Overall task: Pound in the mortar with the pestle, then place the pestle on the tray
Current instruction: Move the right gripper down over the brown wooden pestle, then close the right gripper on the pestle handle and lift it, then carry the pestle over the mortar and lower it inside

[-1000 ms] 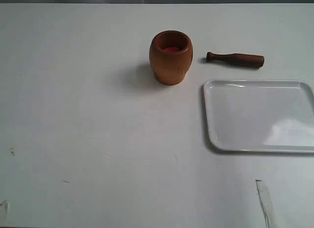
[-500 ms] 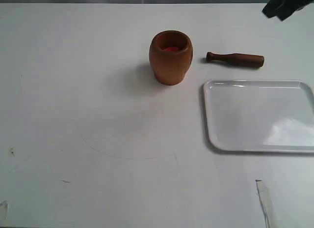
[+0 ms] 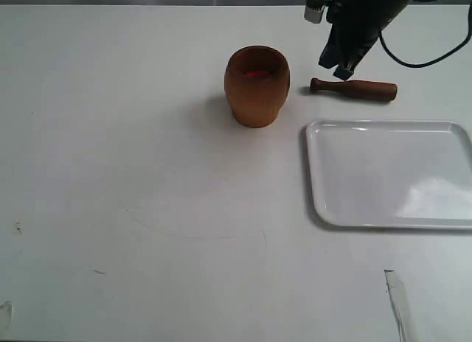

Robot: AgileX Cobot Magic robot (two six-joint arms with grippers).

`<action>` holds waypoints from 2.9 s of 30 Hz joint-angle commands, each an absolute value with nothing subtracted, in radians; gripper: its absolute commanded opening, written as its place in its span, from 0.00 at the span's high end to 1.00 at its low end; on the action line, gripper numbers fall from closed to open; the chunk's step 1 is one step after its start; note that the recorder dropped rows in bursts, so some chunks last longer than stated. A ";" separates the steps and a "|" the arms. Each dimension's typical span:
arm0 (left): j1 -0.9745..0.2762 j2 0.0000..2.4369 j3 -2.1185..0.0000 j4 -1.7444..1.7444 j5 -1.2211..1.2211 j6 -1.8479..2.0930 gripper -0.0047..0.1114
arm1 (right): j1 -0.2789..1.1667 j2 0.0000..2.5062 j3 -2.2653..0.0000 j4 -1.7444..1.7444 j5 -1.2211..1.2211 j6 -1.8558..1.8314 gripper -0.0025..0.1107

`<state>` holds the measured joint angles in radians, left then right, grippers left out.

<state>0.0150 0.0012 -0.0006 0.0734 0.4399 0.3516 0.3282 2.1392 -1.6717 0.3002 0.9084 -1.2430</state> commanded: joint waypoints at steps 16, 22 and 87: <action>0.007 0.000 0.000 0.066 0.437 0.343 0.96 | 0.330 2.259 -1.689 0.200 0.785 -1.253 0.48; 0.007 0.000 0.000 0.066 0.437 0.343 0.96 | 0.330 2.296 -1.689 0.204 0.779 -1.248 0.48; 0.007 0.000 0.000 0.066 0.437 0.343 0.96 | 0.398 1.572 -1.289 1.742 -0.796 -2.147 0.98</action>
<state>0.0150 0.0012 -0.0006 0.0734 0.4399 0.3516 0.3999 1.5978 -1.2942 1.7300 -0.6060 -2.1319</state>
